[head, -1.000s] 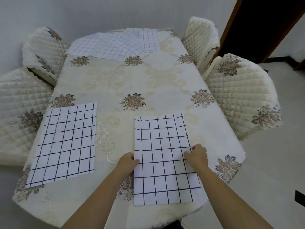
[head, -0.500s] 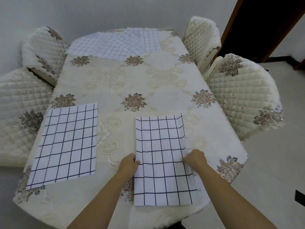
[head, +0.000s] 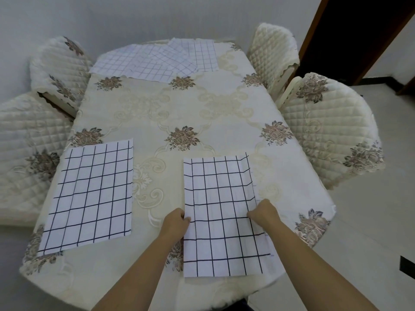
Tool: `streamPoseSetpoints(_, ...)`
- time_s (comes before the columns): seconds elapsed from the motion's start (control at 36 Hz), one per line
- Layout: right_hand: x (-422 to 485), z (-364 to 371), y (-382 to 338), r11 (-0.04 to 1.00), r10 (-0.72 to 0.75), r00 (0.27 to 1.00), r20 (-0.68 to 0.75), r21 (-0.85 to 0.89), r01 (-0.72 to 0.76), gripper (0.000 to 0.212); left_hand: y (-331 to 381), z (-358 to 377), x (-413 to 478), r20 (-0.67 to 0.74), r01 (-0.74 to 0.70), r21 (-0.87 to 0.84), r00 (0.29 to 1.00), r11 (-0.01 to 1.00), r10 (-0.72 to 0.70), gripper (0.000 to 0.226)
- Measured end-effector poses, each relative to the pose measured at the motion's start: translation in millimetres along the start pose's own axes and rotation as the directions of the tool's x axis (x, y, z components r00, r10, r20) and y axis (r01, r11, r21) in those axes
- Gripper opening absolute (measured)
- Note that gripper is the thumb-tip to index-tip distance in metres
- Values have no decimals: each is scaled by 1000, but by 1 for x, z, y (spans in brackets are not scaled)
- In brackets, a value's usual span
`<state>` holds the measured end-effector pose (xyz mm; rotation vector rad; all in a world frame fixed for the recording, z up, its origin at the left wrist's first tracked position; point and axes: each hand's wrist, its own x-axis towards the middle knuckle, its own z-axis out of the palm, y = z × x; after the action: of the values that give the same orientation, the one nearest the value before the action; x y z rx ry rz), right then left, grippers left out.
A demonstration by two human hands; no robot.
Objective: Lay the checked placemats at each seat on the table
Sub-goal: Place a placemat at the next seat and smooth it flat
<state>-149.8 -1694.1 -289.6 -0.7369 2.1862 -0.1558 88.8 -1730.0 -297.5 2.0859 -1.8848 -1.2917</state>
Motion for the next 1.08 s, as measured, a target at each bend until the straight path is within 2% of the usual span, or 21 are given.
streamPoseSetpoints(0.06,1,0,6,1000,19,999,-49,-11,-19,28,-2,0,-1,-2,-5,7,1000,1000,5,33)
streamPoseSetpoints(0.11,2,-2,10,999,24,997,-78,-33,-27,30,-4,0,-1,6,4,10,1000,1000,-4,33)
streamPoseSetpoints(0.17,3,-5,10,997,45,994,-100,-50,-51,23,-4,-2,-2,28,14,14,1000,1000,-15,33)
streamPoseSetpoints(0.19,0,-7,9,996,65,993,-97,-50,-70,11,-4,-3,-3,46,17,13,999,1000,-18,33)
streamPoseSetpoints(0.22,2,-8,9,994,82,991,-103,-58,-89,22,-3,-4,-3,66,19,11,998,1000,-20,32)
streamPoseSetpoints(0.25,4,-8,9,994,87,990,-110,-63,-95,41,-3,-5,-3,85,21,11,996,1000,-22,31)
streamPoseSetpoints(0.31,5,-9,9,991,75,991,-112,-100,-86,53,-3,-6,-3,104,22,26,994,999,-24,30)
streamPoseSetpoints(0.36,3,-9,7,990,58,995,-79,-123,-68,44,-4,-6,-3,107,21,42,994,999,-25,31)
streamPoseSetpoints(0.42,4,-7,7,990,48,997,-64,-128,-56,13,-4,-5,-3,104,24,56,994,998,-30,30)
streamPoseSetpoints(0.44,4,-8,7,992,38,997,-66,-114,-45,15,-3,-5,-4,102,25,64,994,998,-31,31)
streamPoseSetpoints(0.47,8,-7,9,991,17,997,-69,-129,-26,32,-3,-4,-4,101,22,71,994,997,-29,31)
streamPoseSetpoints(0.5,7,-7,9,991,14,998,-62,-131,-22,40,-2,-4,-4,100,19,75,995,997,-27,30)
streamPoseSetpoints(0.53,6,-7,9,990,10,998,-64,-138,-19,42,-2,-4,-5,100,19,76,995,997,-26,30)
streamPoseSetpoints(0.58,2,-8,6,987,23,998,-59,-156,-32,31,-1,-4,-5,98,19,81,995,997,-27,29)
streamPoseSetpoints(0.64,-3,-10,3,980,46,998,-52,-191,-55,5,-1,-4,-5,93,19,85,995,996,-27,30)
streamPoseSetpoints(0.75,-1,-9,3,972,58,995,-81,-223,-75,23,-2,-3,-5,76,17,92,997,996,-24,34)
streamPoseSetpoints(0.94,-9,-5,-4,961,101,985,-137,-245,-132,43,-3,-4,-5,64,15,91,998,996,-21,34)
streamPoseSetpoints(1.08,-11,-9,-5,963,124,984,-128,-223,-150,40,-4,-5,-4,72,-5,99,997,995,-3,34)
